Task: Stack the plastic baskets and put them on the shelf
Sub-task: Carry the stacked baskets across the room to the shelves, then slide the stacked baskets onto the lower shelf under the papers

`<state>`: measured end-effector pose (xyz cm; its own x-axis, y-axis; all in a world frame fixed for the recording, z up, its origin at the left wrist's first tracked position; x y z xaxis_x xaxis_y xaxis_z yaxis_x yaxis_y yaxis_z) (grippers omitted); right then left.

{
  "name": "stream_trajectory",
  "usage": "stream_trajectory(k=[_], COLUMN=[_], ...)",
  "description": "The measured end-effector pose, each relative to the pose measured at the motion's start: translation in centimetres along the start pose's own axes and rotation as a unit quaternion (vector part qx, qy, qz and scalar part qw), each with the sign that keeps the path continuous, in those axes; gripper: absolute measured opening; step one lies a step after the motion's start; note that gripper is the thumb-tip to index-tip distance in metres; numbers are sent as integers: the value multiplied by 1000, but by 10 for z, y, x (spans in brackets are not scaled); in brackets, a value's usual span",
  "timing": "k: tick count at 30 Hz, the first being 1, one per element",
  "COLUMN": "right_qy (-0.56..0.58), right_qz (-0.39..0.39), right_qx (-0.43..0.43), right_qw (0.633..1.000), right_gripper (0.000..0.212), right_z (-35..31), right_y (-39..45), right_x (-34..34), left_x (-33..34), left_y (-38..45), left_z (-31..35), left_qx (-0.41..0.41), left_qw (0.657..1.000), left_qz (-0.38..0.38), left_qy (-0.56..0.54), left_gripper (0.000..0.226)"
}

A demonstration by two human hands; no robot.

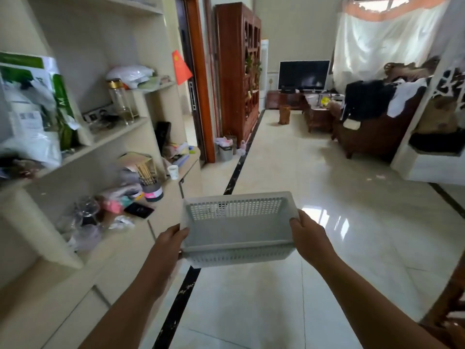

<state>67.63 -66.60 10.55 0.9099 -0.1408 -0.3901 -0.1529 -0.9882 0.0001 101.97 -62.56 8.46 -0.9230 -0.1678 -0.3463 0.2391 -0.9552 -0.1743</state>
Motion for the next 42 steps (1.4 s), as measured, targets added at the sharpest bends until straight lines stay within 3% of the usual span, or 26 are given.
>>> stream_trajectory(k=[3, 7, 12, 23, 30, 42], right_qy=[6, 4, -16, -66, -101, -111], right_qz=[-60, -125, -198, -353, -395, -435], right_qx=[-4, -27, -61, -136, -137, -129], right_qw=[998, 992, 978, 923, 903, 884], right_gripper=[37, 42, 43, 29, 36, 38], right_z=[-11, -27, -46, -100, -128, -151], right_y=[18, 44, 69, 41, 5, -35], right_x=[46, 103, 175, 339, 454, 638], left_x=[-40, -80, -120, -212, -300, -414], left_y=[3, 0, -17, -79, -85, -68], left_z=[-22, -52, -80, -142, -206, -311], left_qx=[-30, -84, -127, -182, -221, -287], left_qw=[997, 989, 969, 916, 890, 871], left_qz=[62, 117, 208, 346, 385, 375], left_qy=[-17, -20, -45, -84, -102, -133], left_gripper=[18, 43, 20, 19, 16, 16])
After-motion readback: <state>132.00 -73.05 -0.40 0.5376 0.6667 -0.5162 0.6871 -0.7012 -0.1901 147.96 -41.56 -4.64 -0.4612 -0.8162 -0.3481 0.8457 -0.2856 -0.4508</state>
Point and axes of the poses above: each hand's wrist, its own y-axis towards the middle knuckle, its own x-axis out of the palm, z = x × y, the point moved 9 cm from there along y, towards the middle knuckle, and after that the axes turned 12 degrees about y, right-handed, at the moved point
